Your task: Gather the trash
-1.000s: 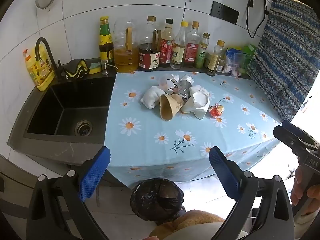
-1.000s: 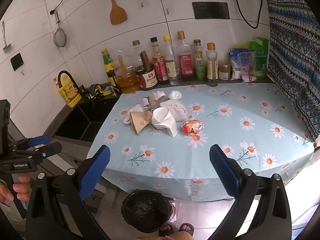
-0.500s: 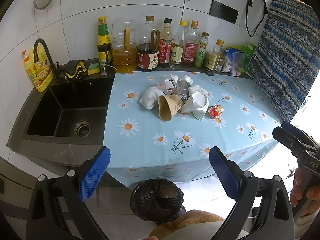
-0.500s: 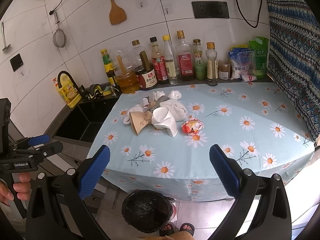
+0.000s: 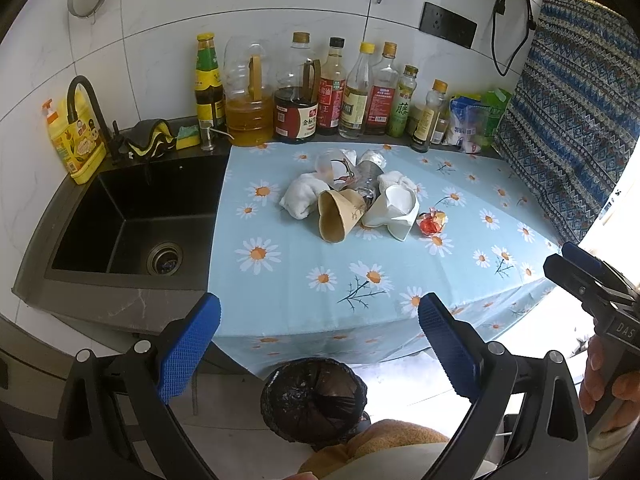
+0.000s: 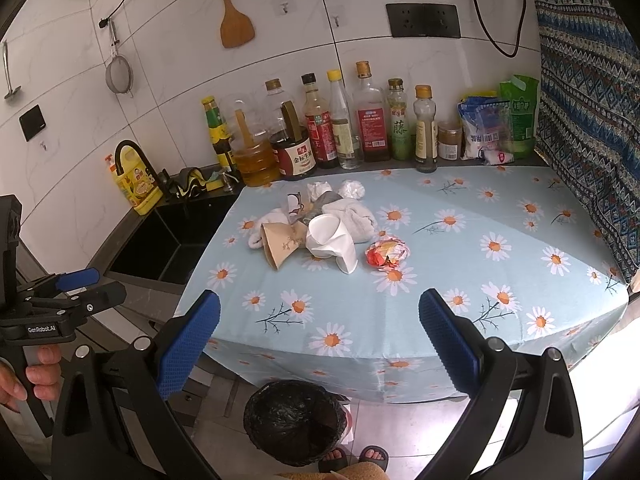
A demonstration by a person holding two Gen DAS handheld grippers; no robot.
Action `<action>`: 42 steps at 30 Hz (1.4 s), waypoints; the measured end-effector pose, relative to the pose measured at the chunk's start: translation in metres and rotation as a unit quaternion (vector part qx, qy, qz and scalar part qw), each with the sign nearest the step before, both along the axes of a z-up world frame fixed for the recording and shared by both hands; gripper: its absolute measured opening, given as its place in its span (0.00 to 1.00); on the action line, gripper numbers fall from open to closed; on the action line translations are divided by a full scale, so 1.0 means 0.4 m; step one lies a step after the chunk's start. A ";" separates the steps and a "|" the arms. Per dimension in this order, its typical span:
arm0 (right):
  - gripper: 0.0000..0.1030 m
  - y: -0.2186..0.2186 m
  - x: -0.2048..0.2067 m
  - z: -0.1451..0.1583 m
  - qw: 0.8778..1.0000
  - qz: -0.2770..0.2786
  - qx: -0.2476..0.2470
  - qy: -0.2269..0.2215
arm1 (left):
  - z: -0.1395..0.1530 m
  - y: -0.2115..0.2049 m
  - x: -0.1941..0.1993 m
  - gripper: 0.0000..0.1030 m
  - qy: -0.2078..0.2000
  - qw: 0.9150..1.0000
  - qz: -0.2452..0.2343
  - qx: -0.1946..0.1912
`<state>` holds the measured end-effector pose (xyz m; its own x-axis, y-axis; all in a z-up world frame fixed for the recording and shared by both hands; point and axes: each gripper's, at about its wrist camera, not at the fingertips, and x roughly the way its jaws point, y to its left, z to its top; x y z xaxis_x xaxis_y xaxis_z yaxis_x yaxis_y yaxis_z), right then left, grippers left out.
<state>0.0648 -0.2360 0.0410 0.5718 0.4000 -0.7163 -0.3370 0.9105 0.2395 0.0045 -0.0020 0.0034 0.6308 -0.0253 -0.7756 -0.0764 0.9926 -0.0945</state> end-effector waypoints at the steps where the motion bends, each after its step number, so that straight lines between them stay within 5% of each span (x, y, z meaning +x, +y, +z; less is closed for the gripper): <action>1: 0.96 0.001 -0.001 0.000 1.000 0.000 0.000 -0.001 | 0.000 0.002 -0.001 0.93 -0.001 1.000 0.000 0.000; 42: 0.96 0.019 -0.042 0.022 1.000 -0.022 -0.008 0.009 | -0.005 0.046 -0.018 0.93 -0.007 1.000 -0.015 -0.020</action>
